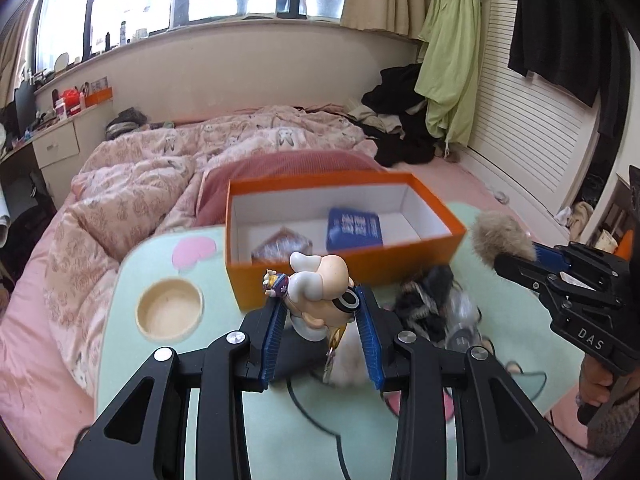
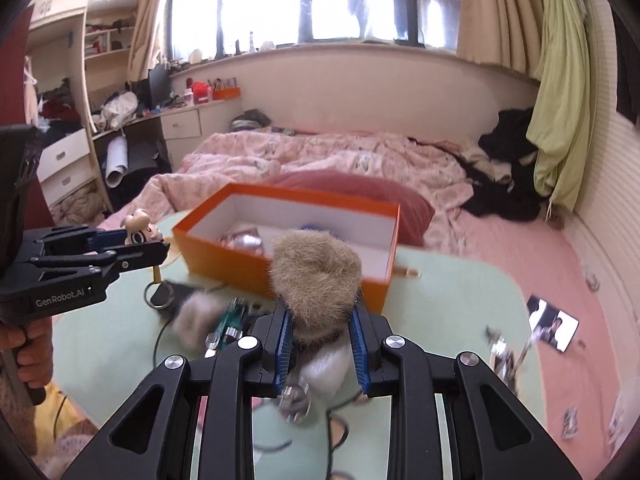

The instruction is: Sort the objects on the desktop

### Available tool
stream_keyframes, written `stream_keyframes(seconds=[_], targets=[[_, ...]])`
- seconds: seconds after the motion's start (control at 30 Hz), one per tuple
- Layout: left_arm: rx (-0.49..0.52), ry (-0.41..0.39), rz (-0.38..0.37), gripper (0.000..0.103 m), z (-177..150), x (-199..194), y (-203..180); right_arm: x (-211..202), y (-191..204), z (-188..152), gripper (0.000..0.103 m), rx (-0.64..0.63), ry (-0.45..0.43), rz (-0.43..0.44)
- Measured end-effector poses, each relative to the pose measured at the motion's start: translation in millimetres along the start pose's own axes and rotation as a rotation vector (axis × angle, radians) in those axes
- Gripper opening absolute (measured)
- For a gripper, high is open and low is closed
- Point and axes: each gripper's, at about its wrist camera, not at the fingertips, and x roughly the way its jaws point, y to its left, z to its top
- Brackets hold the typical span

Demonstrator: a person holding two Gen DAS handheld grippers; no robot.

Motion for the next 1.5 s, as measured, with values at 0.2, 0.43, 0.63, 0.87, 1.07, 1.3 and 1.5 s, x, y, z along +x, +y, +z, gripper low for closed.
stream_keyframes(seconds=[0.2, 0.43, 0.63, 0.87, 1.07, 1.3, 1.5], targets=[[-0.019, -0.059, 0.009, 0.036, 70, 23, 9, 46, -10, 64, 0.025, -0.010, -0.013, -0.051], [-0.127, 0.049, 0.116, 0.062, 86, 80, 28, 90, -30, 96, 0.062, 0.062, 0.071, -0.104], [-0.145, 0.009, 0.079, 0.075, 66, 55, 34, 51, -44, 82, 0.062, 0.099, 0.014, -0.074], [-0.129, 0.032, 0.050, 0.078, 25, 9, 21, 3, -33, 16, 0.070, 0.105, 0.056, -0.028], [-0.074, 0.138, 0.070, 0.082, -51, 2, -8, -6, -13, -66, 0.070, 0.099, 0.231, 0.018], [-0.036, 0.252, 0.120, 0.085, -96, 25, -27, 7, 2, -101, 0.075, 0.051, 0.299, -0.035], [-0.066, 0.212, 0.153, 0.103, -104, 27, -13, 15, 0, -107, 0.103, 0.071, 0.312, -0.038]])
